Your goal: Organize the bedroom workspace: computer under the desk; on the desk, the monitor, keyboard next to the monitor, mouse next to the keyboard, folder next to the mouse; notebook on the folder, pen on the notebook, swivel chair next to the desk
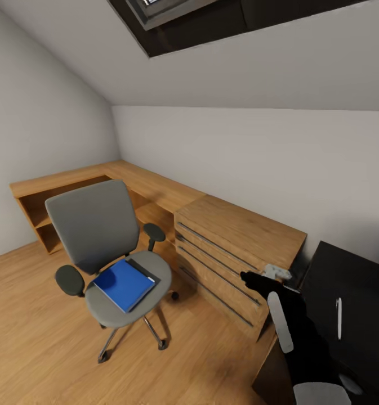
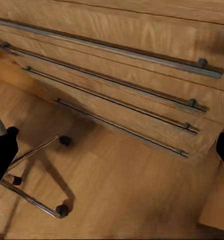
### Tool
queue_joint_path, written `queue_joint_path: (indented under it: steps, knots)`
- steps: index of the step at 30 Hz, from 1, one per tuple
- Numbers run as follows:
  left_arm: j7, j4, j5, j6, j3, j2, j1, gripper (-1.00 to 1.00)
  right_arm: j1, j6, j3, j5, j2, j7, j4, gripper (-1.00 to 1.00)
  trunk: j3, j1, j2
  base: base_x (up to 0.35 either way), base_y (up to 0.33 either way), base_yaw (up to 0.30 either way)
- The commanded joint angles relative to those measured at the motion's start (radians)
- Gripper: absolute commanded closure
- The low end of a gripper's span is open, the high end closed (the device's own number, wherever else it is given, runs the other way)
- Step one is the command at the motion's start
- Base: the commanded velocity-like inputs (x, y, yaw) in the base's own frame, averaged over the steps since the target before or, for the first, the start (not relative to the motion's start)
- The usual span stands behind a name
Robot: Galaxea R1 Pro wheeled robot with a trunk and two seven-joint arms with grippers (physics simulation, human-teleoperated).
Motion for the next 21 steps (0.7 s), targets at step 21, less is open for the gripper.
queue_joint_path:
  steps: [21]
  knots:
    - [0.0,-0.009,0.025,-0.001,0.319,-0.006,0.0,-1.0,-0.001,-0.258,0.41,-0.007,0.008,-0.178,0.197,-1.0,-0.018,0.0,-0.001,-0.026,0.076,0.257]
